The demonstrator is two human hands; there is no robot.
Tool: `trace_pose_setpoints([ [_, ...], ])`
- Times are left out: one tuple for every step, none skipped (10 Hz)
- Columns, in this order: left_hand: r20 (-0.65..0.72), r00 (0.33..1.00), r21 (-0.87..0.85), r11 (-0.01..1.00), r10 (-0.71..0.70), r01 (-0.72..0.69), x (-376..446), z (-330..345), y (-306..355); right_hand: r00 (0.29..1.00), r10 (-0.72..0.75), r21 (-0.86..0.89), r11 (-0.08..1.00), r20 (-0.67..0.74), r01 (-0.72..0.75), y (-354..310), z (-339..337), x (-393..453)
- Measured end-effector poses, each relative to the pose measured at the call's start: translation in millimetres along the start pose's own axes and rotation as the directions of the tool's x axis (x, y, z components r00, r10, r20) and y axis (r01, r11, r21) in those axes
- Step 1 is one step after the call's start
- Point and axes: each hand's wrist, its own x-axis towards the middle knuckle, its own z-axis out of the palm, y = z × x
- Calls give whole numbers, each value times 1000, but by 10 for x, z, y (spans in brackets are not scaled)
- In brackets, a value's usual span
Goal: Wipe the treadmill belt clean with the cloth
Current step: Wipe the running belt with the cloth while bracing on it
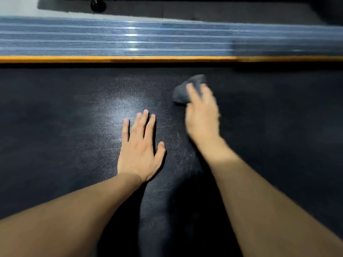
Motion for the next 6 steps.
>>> trace_pose_setpoints([
  [0,999,-98,994,55,-54,-206,-124,-209,961,-167,174,976,221,130,-692,267,-349],
  [147,985,98,990,88,-103,-606,-359,-573,897,-273,200,956,348,213,-854,213,-422],
  [436,895,214,955,94,-204,-680,-599,-791,931,-173,102,984,320,148,-247,-33,-321],
  [558,829,289,928,35,-234,-574,-640,-713,991,98,-39,995,95,-94,466,-485,-370],
  [591,806,337,919,-38,-204,-558,-636,-584,961,272,-66,961,38,-269,606,-562,-423],
  [614,784,358,918,-94,-171,-553,-678,-509,978,208,-84,975,-5,-208,66,-194,-506],
])
